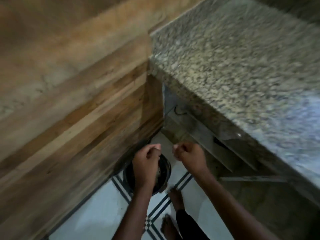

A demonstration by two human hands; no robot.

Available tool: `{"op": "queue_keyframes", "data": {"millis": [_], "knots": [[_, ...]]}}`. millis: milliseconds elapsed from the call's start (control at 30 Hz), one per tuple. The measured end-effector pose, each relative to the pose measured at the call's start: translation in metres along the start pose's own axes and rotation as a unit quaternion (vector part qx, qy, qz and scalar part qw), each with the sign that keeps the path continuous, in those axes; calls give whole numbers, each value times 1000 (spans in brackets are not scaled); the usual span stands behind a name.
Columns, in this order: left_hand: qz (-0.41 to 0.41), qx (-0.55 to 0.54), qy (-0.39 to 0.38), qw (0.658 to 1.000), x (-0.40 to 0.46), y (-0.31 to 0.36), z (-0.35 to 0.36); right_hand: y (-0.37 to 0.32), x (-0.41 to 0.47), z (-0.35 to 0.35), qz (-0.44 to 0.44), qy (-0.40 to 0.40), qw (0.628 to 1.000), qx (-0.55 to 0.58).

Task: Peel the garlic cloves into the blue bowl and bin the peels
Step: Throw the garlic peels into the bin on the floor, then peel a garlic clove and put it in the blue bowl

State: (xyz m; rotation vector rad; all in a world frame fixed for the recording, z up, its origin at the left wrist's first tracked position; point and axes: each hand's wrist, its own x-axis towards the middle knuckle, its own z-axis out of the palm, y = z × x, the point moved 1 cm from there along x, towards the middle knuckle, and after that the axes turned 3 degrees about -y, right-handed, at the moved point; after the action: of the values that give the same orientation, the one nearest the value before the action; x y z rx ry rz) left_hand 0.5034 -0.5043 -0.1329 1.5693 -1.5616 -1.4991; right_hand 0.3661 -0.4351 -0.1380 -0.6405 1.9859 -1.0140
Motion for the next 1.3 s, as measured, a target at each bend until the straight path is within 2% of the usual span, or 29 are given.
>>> {"op": "queue_keyframes", "data": {"millis": [133,300,500,633,767,967,1067,1167,1233,1300], "knots": [[64,-88,-71,992,-60,100,38,-56,-69,-106,-67,68,995,22],[114,-123,-189,967,-135,185,116,-62,-143,-238,-98,137,982,85],[103,-136,-313,934,-252,234,244,-7,-230,-385,-87,243,945,203],[85,-136,-364,918,-329,241,332,41,-281,-473,-81,287,931,211],[69,-127,-392,909,-387,231,414,96,-316,-548,-64,319,930,173],[111,6,-414,904,-423,186,526,200,-330,-625,22,383,919,91],[234,135,-384,883,-429,154,561,241,-335,-640,76,411,907,45],[389,283,-345,806,-428,124,585,272,-342,-644,128,438,890,-6],[432,389,-318,749,-425,105,593,290,-342,-646,157,448,879,-40],[451,437,-304,717,-423,93,595,304,-340,-648,178,449,872,-76]]}}
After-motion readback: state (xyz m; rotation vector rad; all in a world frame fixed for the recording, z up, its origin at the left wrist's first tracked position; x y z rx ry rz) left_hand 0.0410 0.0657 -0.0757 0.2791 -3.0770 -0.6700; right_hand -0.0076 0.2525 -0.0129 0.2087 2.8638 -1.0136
